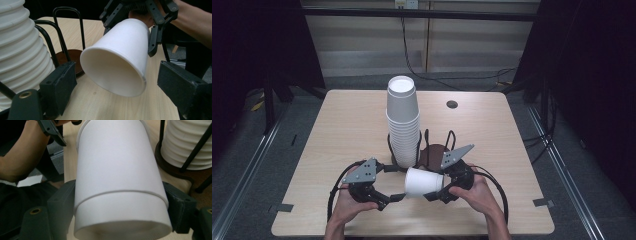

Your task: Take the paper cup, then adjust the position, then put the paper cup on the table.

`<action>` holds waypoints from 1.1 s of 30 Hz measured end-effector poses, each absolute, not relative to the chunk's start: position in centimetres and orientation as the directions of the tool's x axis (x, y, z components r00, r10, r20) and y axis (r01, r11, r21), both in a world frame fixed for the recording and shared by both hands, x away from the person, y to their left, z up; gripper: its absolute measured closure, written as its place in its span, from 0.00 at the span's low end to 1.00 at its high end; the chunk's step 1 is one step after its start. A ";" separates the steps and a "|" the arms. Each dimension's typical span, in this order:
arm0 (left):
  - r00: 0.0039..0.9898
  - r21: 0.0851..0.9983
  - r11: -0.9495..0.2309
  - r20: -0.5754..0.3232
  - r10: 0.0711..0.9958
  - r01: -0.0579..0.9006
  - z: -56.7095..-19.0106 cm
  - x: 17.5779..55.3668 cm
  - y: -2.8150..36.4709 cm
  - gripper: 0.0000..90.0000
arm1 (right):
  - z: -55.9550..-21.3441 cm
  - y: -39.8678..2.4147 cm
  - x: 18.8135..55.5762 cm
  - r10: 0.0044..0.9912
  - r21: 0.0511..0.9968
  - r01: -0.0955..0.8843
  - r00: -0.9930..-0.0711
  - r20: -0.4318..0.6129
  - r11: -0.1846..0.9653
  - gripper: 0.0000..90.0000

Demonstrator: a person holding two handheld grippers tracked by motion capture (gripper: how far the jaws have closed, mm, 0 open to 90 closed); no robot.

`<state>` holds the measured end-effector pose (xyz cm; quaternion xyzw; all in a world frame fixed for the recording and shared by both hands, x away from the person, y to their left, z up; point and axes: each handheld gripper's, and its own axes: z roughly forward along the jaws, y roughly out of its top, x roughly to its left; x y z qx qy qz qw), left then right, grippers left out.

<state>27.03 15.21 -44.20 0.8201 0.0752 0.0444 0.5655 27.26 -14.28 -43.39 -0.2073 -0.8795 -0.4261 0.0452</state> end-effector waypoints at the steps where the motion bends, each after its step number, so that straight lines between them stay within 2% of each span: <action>1: 0.984 0.937 -0.342 -0.013 0.179 0.075 -44.3 27.0 15.3 0.17 | -43.4 -14.3 27.2 0.324 0.736 0.407 -0.909 0.264 0.541 0.24; 16: 0.974 0.951 -0.282 -0.067 0.214 0.128 -45.6 26.4 16.1 0.18 | -45.1 -14.6 26.6 0.339 0.810 0.408 -0.899 0.277 0.421 0.24; 33: 0.978 0.957 -0.255 -0.087 0.190 0.135 -45.7 26.4 15.8 0.17 | -46.8 -15.0 25.8 0.303 0.888 0.373 -0.908 0.289 0.270 0.24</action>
